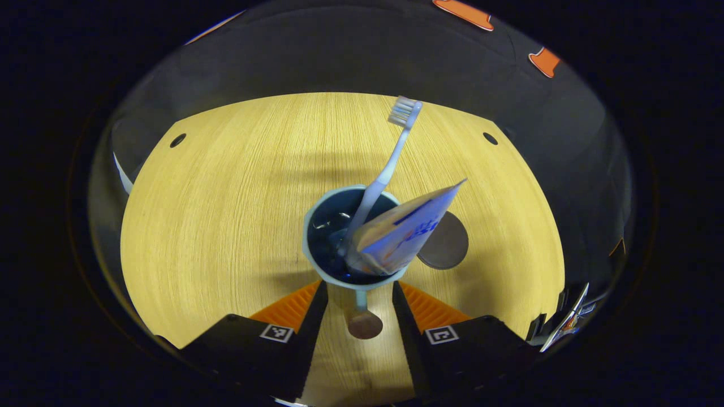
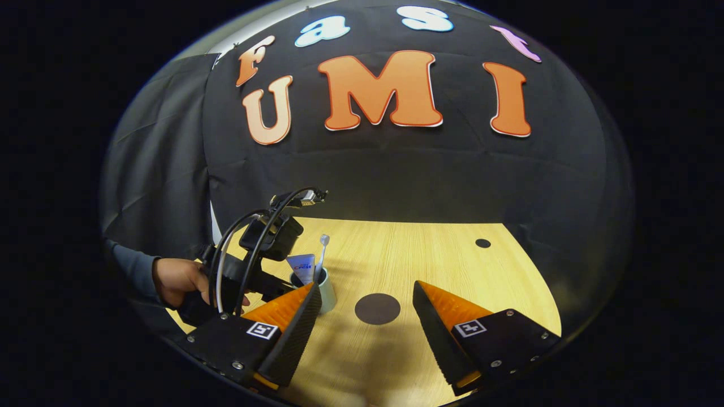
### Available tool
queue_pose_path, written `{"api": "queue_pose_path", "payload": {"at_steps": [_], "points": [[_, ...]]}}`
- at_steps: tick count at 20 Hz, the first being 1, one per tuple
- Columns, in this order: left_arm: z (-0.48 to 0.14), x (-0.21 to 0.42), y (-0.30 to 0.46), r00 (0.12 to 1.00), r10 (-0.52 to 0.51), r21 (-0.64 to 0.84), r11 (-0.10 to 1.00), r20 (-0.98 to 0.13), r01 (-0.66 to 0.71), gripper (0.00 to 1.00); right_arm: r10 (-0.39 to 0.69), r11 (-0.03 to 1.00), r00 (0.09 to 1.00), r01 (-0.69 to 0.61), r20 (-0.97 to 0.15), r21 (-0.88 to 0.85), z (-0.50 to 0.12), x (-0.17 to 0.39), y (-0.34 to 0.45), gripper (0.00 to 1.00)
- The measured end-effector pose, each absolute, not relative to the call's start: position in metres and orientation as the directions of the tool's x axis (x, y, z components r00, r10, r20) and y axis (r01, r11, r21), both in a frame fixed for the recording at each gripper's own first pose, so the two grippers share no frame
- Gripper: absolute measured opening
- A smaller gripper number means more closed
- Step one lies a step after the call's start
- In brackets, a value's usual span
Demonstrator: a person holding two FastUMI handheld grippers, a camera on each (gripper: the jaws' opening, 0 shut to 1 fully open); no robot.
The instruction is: Put the toothbrush and toothpaste on the desktop into the cup, then pick up the cup and place it on the coaster on the desktop.
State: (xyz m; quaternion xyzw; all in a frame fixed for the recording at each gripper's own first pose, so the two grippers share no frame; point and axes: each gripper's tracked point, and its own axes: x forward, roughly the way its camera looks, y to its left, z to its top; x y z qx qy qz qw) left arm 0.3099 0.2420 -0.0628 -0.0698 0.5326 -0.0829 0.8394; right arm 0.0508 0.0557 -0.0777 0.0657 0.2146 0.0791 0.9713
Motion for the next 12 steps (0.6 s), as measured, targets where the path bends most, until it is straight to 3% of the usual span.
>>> {"api": "queue_pose_path", "payload": {"at_steps": [2,4,5,12], "points": [[-0.065,0.309,0.245,0.407,-0.201,-0.195,0.979,-0.891,0.056,0.62,0.172,0.978,0.897,-0.105,-0.408,0.183,-0.079,0.048,0.05,0.97],[-0.064,0.309,0.245,0.395,-0.19,-0.191,0.981,-0.899,0.036,0.46,0.153,0.98,0.899,-0.085,-0.409,0.181,-0.08,0.047,0.042,0.97],[-0.062,0.312,0.245,0.395,-0.182,-0.179,0.983,-0.9,0.045,0.3,0.146,0.98,0.901,-0.076,-0.41,0.182,-0.08,0.046,0.039,0.97],[-0.051,0.34,0.239,0.39,-0.161,-0.153,0.987,-0.907,0.051,0.21,0.117,0.979,0.908,-0.037,-0.402,0.202,-0.078,0.041,0.025,0.97]]}}
